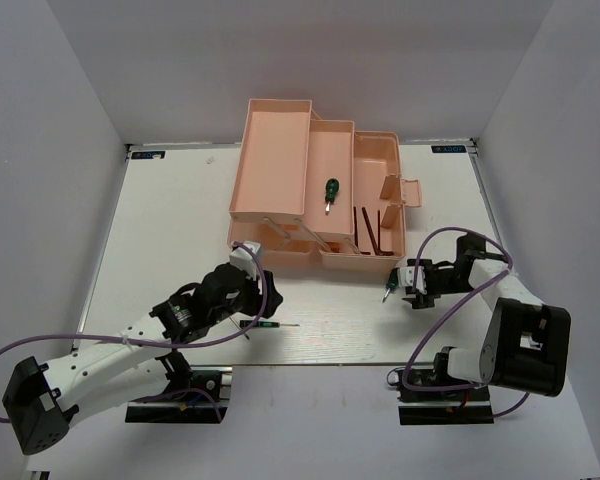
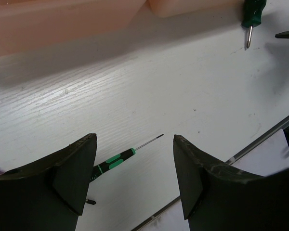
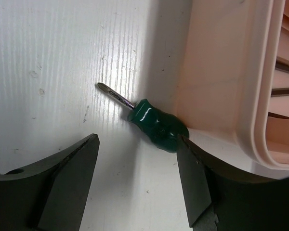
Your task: Sort the tools into containers
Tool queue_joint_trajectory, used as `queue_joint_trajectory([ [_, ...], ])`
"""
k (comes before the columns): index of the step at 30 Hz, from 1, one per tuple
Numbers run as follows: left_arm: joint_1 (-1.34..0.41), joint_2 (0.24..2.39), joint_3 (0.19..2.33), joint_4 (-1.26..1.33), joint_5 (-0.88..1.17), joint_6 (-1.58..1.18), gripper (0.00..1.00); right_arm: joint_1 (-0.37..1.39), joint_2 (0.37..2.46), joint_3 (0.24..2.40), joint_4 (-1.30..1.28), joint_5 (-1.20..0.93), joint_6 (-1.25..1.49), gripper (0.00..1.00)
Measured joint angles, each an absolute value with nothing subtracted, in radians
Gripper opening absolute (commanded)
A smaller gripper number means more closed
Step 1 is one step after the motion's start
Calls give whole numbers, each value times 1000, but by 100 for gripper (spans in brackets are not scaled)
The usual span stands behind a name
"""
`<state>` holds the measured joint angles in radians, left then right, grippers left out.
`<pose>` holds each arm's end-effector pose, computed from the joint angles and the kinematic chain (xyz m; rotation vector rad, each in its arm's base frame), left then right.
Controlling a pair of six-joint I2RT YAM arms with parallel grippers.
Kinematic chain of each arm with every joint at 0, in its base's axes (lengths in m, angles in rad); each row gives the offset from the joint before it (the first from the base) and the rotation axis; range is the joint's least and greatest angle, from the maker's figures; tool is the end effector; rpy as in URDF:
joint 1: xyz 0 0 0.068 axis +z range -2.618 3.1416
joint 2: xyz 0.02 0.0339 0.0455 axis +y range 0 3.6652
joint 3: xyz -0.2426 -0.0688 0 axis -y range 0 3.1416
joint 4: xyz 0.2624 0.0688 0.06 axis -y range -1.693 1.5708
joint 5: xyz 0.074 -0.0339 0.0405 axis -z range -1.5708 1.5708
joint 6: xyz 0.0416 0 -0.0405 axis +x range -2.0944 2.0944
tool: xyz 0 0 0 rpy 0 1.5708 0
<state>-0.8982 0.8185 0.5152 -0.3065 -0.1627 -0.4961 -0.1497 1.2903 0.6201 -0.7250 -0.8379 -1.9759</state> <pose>0.1404 -0.1655 0.2036 0.3535 2.2104 -0.6086 0.2158 -0.0013 0.1304 -1.8831 1.3402 0.3227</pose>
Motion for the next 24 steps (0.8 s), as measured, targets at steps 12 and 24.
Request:
queue_joint_trajectory([
  [12, -898, 847, 512, -292, -145, -498, 75, -122, 1372, 632, -544, -808, -1976, 72],
  [24, -898, 855, 512, -284, -145, -498, 75, -103, 1504, 725, -565, -768, -1975, 72],
])
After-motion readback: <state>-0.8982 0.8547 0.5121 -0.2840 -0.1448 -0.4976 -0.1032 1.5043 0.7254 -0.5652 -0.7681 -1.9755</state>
